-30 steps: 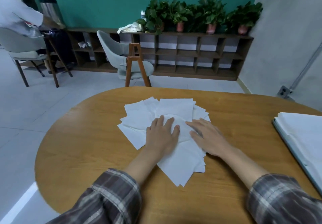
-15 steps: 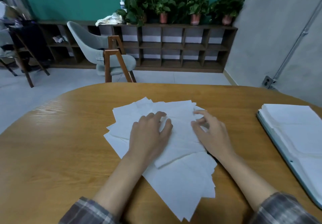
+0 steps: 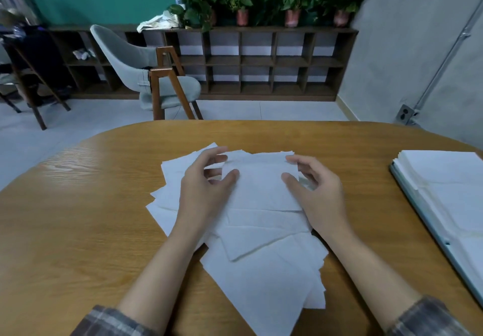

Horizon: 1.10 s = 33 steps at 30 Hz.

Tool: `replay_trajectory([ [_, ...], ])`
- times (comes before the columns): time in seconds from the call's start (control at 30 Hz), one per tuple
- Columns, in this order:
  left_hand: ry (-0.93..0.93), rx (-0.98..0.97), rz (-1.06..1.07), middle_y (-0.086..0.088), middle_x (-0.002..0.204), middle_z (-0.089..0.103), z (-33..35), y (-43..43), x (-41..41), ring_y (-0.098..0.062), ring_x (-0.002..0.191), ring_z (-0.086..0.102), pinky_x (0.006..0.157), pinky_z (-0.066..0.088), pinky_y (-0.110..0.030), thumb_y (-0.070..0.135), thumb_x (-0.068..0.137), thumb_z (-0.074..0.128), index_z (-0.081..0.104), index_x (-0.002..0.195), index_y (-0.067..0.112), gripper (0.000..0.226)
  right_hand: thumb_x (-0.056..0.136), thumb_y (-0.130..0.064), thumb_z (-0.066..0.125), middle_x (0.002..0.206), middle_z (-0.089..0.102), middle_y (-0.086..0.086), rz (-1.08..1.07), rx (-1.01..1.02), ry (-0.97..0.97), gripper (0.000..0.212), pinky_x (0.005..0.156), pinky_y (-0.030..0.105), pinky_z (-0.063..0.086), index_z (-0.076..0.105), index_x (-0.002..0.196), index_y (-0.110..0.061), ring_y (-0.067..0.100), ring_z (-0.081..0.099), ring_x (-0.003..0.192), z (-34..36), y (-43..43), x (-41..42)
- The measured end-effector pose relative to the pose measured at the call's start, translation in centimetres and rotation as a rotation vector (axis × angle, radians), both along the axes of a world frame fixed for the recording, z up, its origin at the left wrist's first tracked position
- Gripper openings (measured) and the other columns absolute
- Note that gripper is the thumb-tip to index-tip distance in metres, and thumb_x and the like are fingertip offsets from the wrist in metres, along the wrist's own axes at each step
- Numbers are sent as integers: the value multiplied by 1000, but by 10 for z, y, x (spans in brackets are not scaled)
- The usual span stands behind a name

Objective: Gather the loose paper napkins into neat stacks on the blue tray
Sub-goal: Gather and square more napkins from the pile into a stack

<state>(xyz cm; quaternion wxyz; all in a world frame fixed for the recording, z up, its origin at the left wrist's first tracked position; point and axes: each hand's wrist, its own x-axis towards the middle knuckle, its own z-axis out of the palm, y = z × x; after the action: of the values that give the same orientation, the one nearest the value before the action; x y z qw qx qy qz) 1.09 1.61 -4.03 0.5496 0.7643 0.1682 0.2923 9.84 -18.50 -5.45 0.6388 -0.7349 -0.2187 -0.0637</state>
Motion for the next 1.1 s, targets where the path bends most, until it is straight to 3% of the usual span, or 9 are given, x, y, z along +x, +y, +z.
replay_trajectory([
  [0.17,-37,-87,-58,12,101,79,6,1,-2,-12,93,73,74,55,-20,12,93,77,73,114,31,29,91,-12,80,88,76,-11,10,109,141,11,78,17,47,82,96,-21,5,61,81,2,-2,1],
  [0.33,-38,-92,-103,-1,82,76,6,-2,-3,-17,75,63,76,53,-26,6,92,75,76,107,25,24,92,-12,80,92,79,-8,25,187,297,27,73,18,55,74,115,-25,6,75,87,10,3,6],
  [0.47,-18,91,-144,5,94,75,7,-2,-3,-25,84,64,80,57,-34,7,87,83,78,106,29,30,89,-4,81,114,79,-10,88,74,211,31,100,31,56,79,112,-24,7,72,111,13,0,6],
  [0.63,-60,293,-143,10,98,68,9,-4,-6,-5,97,64,76,47,-18,9,85,86,82,106,29,29,86,-9,85,111,79,-12,100,23,186,26,67,14,48,82,104,-28,6,56,66,21,-9,-2],
  [0.77,-62,340,-117,6,100,59,11,-2,-7,-9,98,58,77,42,-14,18,87,86,83,96,34,19,83,-15,87,103,77,-10,68,-21,92,22,65,16,43,83,98,-30,16,45,68,23,-14,-6],
  [0.83,-64,371,-97,8,116,57,15,-3,-11,-9,110,56,88,42,-13,24,87,86,82,94,36,14,82,-16,88,100,73,0,66,-52,17,18,67,21,44,83,95,-27,19,50,71,27,-16,-8],
  [0.93,-104,315,-142,14,132,58,24,-5,-17,-6,130,53,104,40,-14,25,88,85,81,92,32,9,79,-29,89,100,64,-6,58,-74,-34,10,77,24,47,83,86,-30,9,59,93,32,-20,-11],
  [1.0,-131,199,-227,14,122,71,31,-7,-20,-3,116,63,98,46,-22,20,90,83,81,93,25,6,78,-36,89,109,65,-11,104,-40,6,11,89,29,48,81,85,-32,9,61,111,35,-22,-12],
  [1.1,-144,31,-259,18,87,76,40,-15,-24,2,61,53,62,40,-11,14,93,79,81,94,15,2,84,-24,80,114,75,-3,245,100,114,18,88,33,52,74,100,-21,13,69,112,43,-25,-19],
])
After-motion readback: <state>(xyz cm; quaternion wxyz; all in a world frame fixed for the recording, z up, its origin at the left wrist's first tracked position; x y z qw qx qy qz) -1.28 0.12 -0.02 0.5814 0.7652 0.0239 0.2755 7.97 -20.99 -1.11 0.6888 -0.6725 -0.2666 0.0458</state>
